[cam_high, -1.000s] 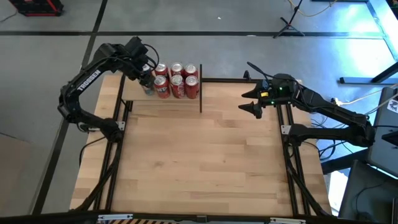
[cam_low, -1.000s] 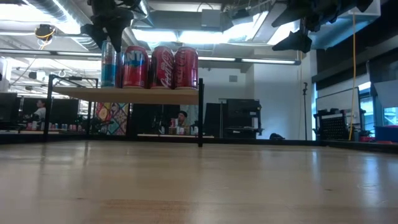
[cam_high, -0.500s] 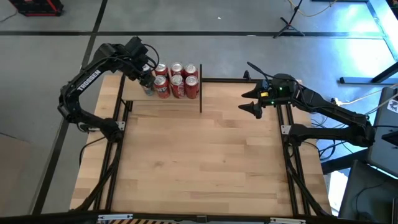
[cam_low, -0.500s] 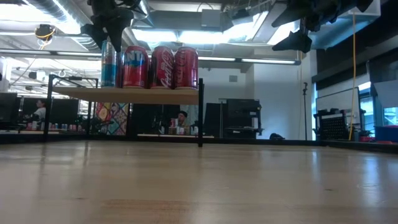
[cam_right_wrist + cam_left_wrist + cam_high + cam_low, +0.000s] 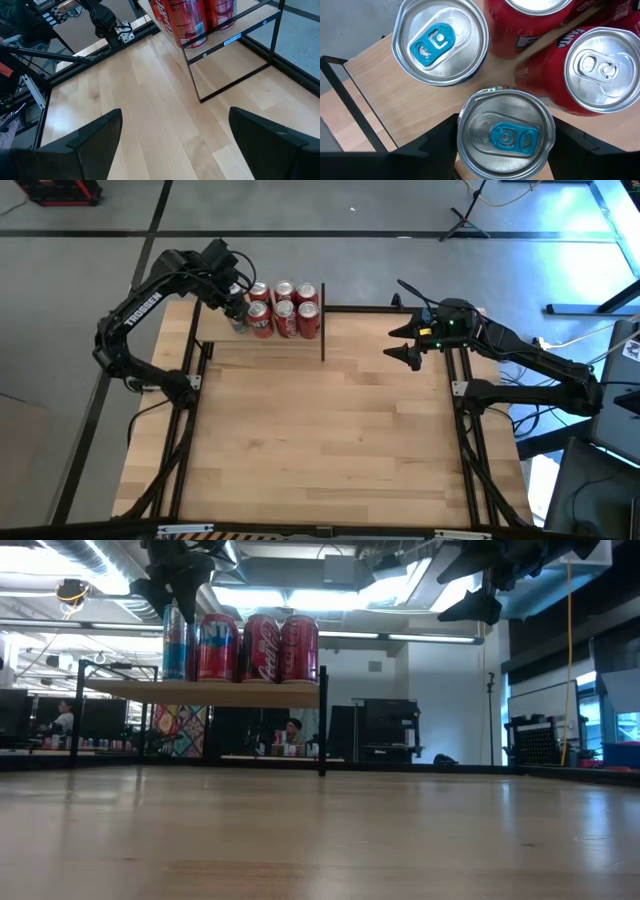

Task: Place canned beverage on shelf
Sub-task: Put the blue soda can on the shelf aligned with the other blue soda can, then return to Home Position

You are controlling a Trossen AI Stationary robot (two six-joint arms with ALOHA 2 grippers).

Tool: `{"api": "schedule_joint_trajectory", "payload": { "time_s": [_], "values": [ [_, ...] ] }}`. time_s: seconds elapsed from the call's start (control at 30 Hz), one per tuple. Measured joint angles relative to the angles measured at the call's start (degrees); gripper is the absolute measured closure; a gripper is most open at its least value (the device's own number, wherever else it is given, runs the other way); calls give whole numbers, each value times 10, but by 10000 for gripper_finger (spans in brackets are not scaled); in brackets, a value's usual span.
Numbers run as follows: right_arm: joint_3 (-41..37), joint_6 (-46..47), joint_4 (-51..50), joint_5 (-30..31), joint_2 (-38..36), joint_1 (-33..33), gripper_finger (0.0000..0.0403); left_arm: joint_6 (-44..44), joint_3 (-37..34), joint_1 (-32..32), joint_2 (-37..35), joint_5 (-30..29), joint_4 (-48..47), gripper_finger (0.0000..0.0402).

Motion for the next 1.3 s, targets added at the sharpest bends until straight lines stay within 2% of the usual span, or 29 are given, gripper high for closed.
{"api": "schedule_joint_trajectory", "payload": {
  "time_s": [0.13,0.37,0.47,0.63,0.9,1.0,1.1,1.2,1.3],
  "values": [
    [0,0,0,0,0,0,45,-3,0,0,0,-2,0,158],
    [0,0,0,0,0,0,45,13,0,0,-1,24,4,87],
    [0,0,0,0,0,0,45,18,0,0,-2,28,2,70],
    [0,0,0,0,0,0,45,36,8,0,-18,41,-5,65],
    [0,0,1,0,0,0,45,42,113,-2,-68,52,15,64],
    [0,5,7,0,0,0,45,45,130,-22,-94,79,63,64],
    [0,5,10,-1,0,0,45,68,109,-65,-129,123,153,69],
    [0,9,19,-1,0,0,45,89,54,-124,-171,160,255,76],
    [0,15,32,-2,0,0,45,96,-33,-178,-220,168,350,81]
  ]
}}
